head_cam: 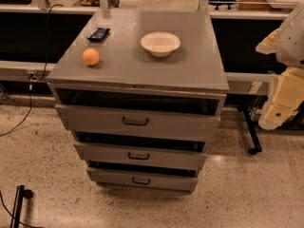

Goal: Open top drawer

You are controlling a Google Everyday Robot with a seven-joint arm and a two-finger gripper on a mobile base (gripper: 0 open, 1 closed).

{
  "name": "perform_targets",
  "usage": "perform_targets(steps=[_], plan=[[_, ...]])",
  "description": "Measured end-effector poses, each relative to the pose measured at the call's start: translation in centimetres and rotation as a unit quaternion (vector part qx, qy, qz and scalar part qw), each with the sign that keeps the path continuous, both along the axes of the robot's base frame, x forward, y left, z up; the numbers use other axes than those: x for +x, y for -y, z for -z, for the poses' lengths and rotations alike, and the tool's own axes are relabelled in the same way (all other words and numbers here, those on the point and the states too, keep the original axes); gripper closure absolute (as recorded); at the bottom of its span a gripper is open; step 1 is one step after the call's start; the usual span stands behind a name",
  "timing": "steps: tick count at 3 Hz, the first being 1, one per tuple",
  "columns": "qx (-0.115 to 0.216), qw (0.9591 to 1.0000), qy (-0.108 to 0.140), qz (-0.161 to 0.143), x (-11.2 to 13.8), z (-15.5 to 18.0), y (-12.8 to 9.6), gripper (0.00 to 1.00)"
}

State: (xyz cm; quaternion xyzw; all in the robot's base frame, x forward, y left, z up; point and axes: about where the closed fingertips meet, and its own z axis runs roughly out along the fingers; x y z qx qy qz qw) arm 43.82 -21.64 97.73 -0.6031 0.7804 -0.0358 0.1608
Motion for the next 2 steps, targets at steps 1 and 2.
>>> perform_targets(steps=[1, 2], plan=[[0.000, 1.0000, 0.000, 0.000, 0.0, 0.0, 0.0, 0.00], [-0.008, 0.9997, 0.012, -0.018, 1.0, 2.2, -1.3, 0.00]])
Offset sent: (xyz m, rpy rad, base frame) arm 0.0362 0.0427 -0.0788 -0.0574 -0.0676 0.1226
